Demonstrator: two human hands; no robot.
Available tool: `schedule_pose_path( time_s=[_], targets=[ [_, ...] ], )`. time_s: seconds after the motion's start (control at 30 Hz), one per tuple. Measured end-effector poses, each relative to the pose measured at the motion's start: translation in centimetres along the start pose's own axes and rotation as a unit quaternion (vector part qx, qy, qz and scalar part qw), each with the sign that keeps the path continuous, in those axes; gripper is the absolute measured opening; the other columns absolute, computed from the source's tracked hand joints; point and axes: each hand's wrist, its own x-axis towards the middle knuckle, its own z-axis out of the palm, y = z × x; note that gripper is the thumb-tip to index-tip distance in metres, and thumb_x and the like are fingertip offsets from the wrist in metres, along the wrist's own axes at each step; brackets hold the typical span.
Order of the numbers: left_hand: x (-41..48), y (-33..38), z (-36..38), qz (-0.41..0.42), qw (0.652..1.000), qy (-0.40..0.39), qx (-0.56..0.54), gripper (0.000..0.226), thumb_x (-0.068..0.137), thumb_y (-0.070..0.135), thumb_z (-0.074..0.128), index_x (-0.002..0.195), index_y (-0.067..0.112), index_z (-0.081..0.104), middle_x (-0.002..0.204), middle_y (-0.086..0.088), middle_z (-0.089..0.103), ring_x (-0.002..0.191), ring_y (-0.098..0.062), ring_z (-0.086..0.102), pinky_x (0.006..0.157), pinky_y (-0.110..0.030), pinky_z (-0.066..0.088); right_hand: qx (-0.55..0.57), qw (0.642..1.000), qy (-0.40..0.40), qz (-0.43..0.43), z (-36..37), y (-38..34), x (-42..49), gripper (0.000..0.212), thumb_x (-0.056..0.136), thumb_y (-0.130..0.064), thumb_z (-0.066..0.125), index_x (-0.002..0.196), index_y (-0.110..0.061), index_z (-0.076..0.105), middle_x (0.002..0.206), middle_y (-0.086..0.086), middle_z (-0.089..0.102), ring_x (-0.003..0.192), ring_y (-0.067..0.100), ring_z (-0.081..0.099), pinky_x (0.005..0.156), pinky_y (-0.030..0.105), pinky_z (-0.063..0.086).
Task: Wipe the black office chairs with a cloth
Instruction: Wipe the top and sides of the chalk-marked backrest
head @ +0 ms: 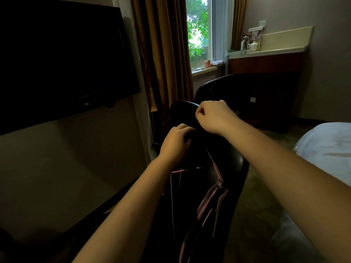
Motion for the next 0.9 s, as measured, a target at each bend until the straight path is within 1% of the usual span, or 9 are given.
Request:
schedule_pose_path(
  time_s=[0.07, 0.23, 0.33, 0.4, 0.5, 0.57, 0.67, 0.77, 0.9],
  targets=[
    [-1.4, 1.0, -0.2, 0.019, 1.000, 0.000, -0.003, 0.034, 0.096, 0.009, 0.053, 0.128, 0.015, 0.059, 0.128, -0.002, 0.055, 0.114, -0.018, 0.050, 0.095, -0.031, 0.045, 0.000, 1.000, 0.002, 0.006, -0.1, 0.0, -0.3, 0.025, 0.100, -0.022, 0.041, 0.112, -0.018, 0.063, 0.119, 0.011, 0.057, 0.125, 0.025, 0.036, 0.084, 0.035, 0.042],
    [-4.8, 3.7, -0.9, 0.036, 0.999, -0.005, -0.038, 0.033, 0.096, 0.010, 0.053, 0.128, 0.014, 0.060, 0.127, -0.002, 0.055, 0.116, -0.020, 0.050, 0.098, -0.034, 0.045, -0.024, 1.000, 0.002, 0.014, -0.2, 0.0, -0.8, 0.025, 0.098, -0.024, 0.043, 0.115, -0.020, 0.061, 0.125, 0.011, 0.054, 0.116, 0.027, 0.044, 0.080, 0.035, 0.044],
    [-7.0, 5.0, -1.2, 0.052, 0.998, -0.008, -0.045, 0.033, 0.096, 0.012, 0.053, 0.127, 0.015, 0.061, 0.127, -0.001, 0.054, 0.117, -0.017, 0.049, 0.098, -0.029, 0.043, -0.031, 0.999, 0.001, 0.021, -0.2, -0.3, -1.6, 0.028, 0.098, -0.026, 0.044, 0.121, -0.020, 0.059, 0.132, 0.014, 0.046, 0.103, 0.025, 0.051, 0.072, 0.033, 0.044],
    [-8.3, 5.5, -1.2, 0.073, 0.996, -0.007, -0.044, 0.032, 0.095, 0.013, 0.054, 0.127, 0.017, 0.061, 0.126, 0.002, 0.054, 0.116, -0.016, 0.049, 0.096, -0.025, 0.041, -0.039, 0.999, 0.001, 0.023, -0.3, -0.3, -2.3, 0.028, 0.099, -0.026, 0.044, 0.122, -0.020, 0.059, 0.134, 0.014, 0.042, 0.097, 0.023, 0.052, 0.068, 0.032, 0.043],
    [-10.3, 6.3, -1.0, 0.097, 0.994, -0.006, -0.048, 0.029, 0.094, 0.017, 0.055, 0.122, 0.021, 0.063, 0.121, 0.006, 0.055, 0.110, -0.012, 0.050, 0.092, -0.026, 0.045, -0.050, 0.999, -0.002, 0.011, -0.3, -0.2, -2.8, 0.029, 0.098, -0.026, 0.043, 0.122, -0.021, 0.059, 0.132, 0.014, 0.047, 0.105, 0.024, 0.049, 0.070, 0.033, 0.042],
    [-11.2, 6.7, -1.1, 0.105, 0.993, -0.002, -0.051, 0.028, 0.093, 0.024, 0.053, 0.119, 0.022, 0.064, 0.118, 0.008, 0.055, 0.105, -0.010, 0.050, 0.087, -0.026, 0.047, -0.050, 0.999, -0.006, 0.011, -0.3, -0.3, -3.1, 0.029, 0.098, -0.025, 0.042, 0.121, -0.021, 0.059, 0.132, 0.013, 0.048, 0.111, 0.025, 0.047, 0.072, 0.034, 0.043],
    [-11.5, 6.4, -1.5, 0.143, 0.989, 0.017, -0.011, 0.032, 0.090, 0.031, 0.050, 0.117, 0.022, 0.065, 0.116, 0.007, 0.058, 0.099, -0.012, 0.050, 0.080, -0.028, 0.047, -0.060, 0.998, -0.012, 0.000, -0.1, -0.6, -3.3, 0.028, 0.098, -0.023, 0.041, 0.121, -0.019, 0.058, 0.129, 0.013, 0.051, 0.122, 0.027, 0.038, 0.080, 0.039, 0.047],
    [-10.6, 5.6, -1.3, 0.193, 0.977, 0.051, 0.073, 0.030, 0.090, 0.030, 0.052, 0.115, 0.023, 0.066, 0.112, 0.005, 0.062, 0.097, -0.016, 0.052, 0.076, -0.035, 0.045, -0.063, 0.998, -0.011, 0.000, 0.0, -0.6, -3.1, 0.029, 0.099, -0.025, 0.042, 0.124, -0.021, 0.056, 0.131, 0.015, 0.048, 0.118, 0.026, 0.041, 0.080, 0.038, 0.047],
    [-9.0, 4.3, -0.7, 0.189, 0.976, 0.081, 0.076, 0.029, 0.089, 0.029, 0.052, 0.113, 0.023, 0.068, 0.111, 0.002, 0.064, 0.097, -0.020, 0.057, 0.076, -0.041, 0.045, -0.054, 0.998, -0.016, 0.004, -0.1, -0.6, -2.3, 0.030, 0.100, -0.026, 0.043, 0.126, -0.021, 0.055, 0.132, 0.014, 0.045, 0.121, 0.026, 0.040, 0.084, 0.040, 0.047]
  ],
)
